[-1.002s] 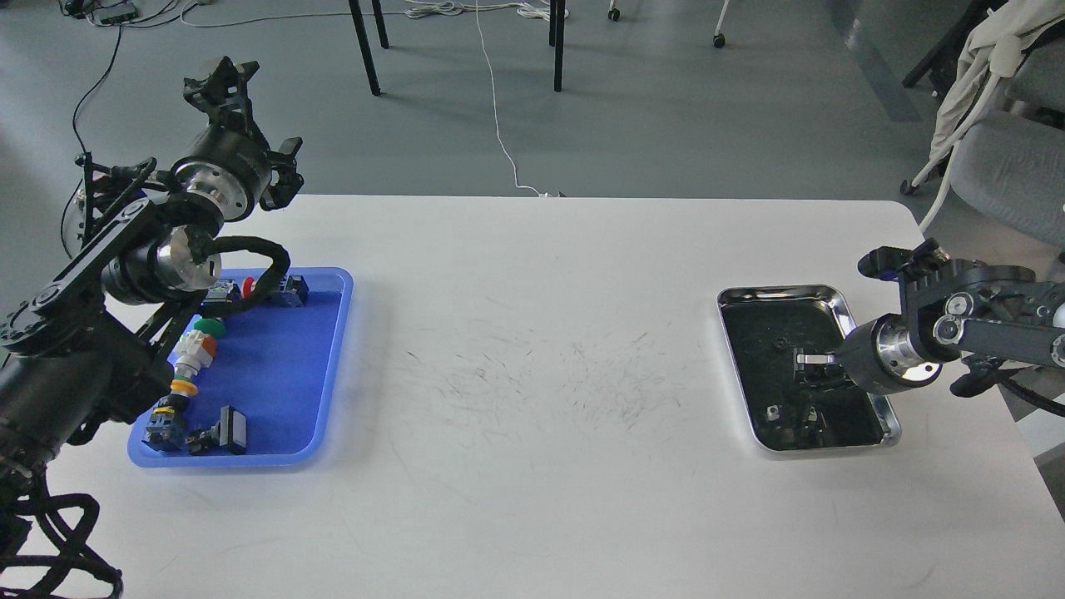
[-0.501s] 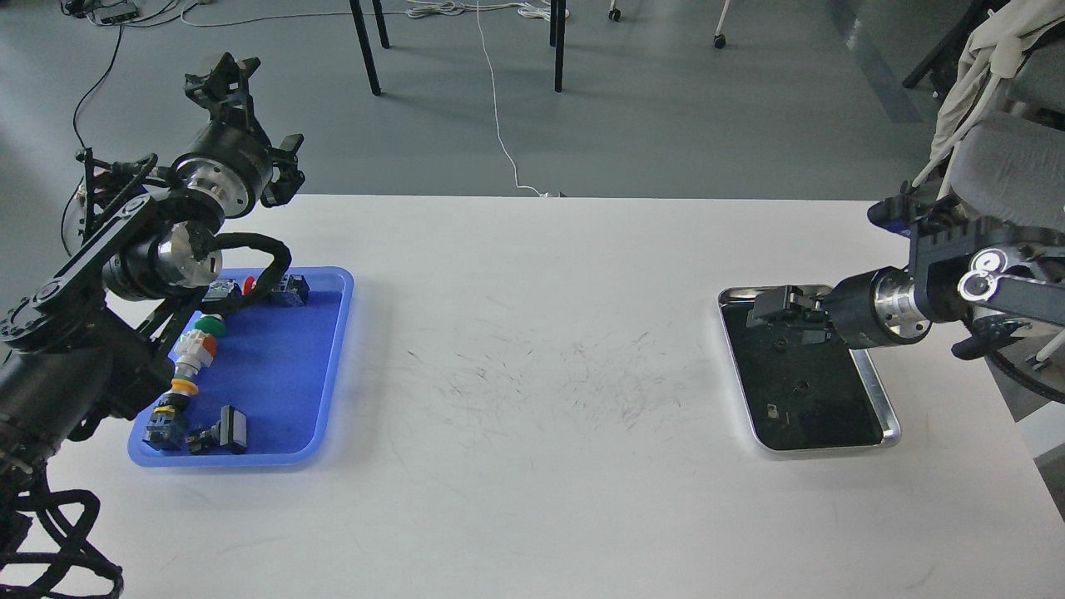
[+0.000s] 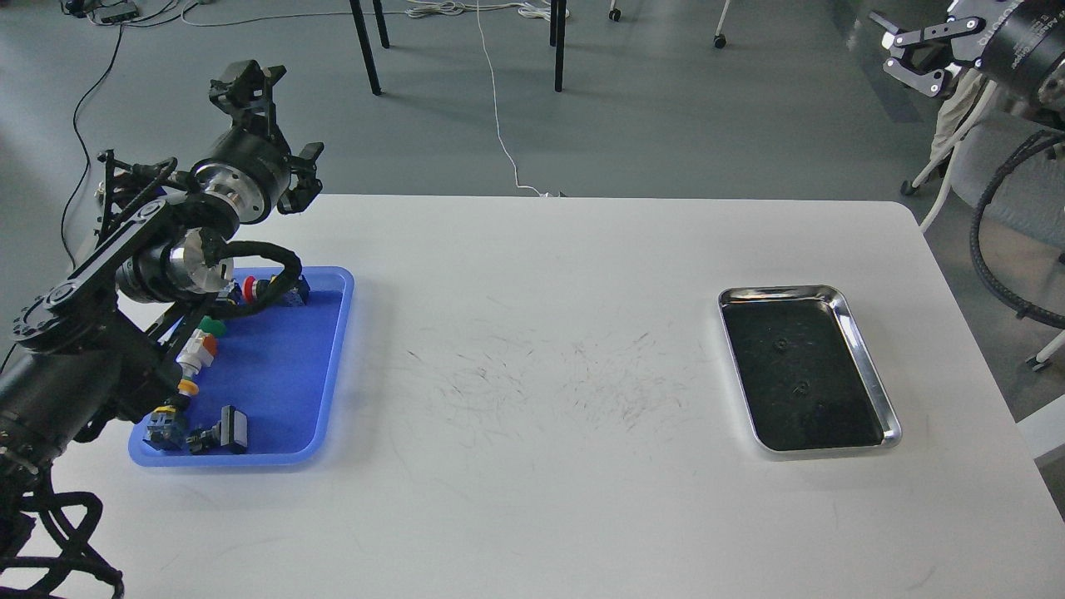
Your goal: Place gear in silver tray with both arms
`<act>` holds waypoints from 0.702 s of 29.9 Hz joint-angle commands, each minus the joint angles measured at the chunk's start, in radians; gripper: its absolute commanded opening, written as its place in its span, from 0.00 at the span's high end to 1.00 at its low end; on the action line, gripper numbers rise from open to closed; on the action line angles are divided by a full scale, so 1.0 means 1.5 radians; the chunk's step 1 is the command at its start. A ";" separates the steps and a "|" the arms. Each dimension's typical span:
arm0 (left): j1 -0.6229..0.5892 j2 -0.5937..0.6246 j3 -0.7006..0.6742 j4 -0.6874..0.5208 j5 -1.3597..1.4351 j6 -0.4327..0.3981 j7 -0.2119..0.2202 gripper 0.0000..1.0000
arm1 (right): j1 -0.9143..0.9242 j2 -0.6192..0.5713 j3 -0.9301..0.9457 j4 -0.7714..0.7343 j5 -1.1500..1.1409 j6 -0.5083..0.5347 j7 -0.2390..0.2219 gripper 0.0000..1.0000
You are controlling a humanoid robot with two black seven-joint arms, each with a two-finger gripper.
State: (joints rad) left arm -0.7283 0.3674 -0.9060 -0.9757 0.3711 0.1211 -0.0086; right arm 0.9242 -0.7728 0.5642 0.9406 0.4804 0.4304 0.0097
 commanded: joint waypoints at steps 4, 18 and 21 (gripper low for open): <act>-0.001 -0.050 -0.015 0.087 -0.026 -0.028 -0.003 0.02 | -0.179 0.122 0.064 -0.005 0.044 0.039 0.043 0.02; 0.003 -0.082 -0.107 0.114 -0.040 -0.030 -0.005 0.02 | -0.183 0.132 0.072 -0.005 0.043 0.023 -0.016 0.01; 0.003 -0.084 -0.109 0.113 -0.040 -0.029 -0.008 0.02 | -0.184 0.131 0.078 -0.005 0.043 0.025 -0.015 0.01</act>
State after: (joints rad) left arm -0.7244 0.2441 -1.0640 -0.8066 0.3115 0.0770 -0.0149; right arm 0.6479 -0.5755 0.6735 0.9317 0.5445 0.4671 -0.0149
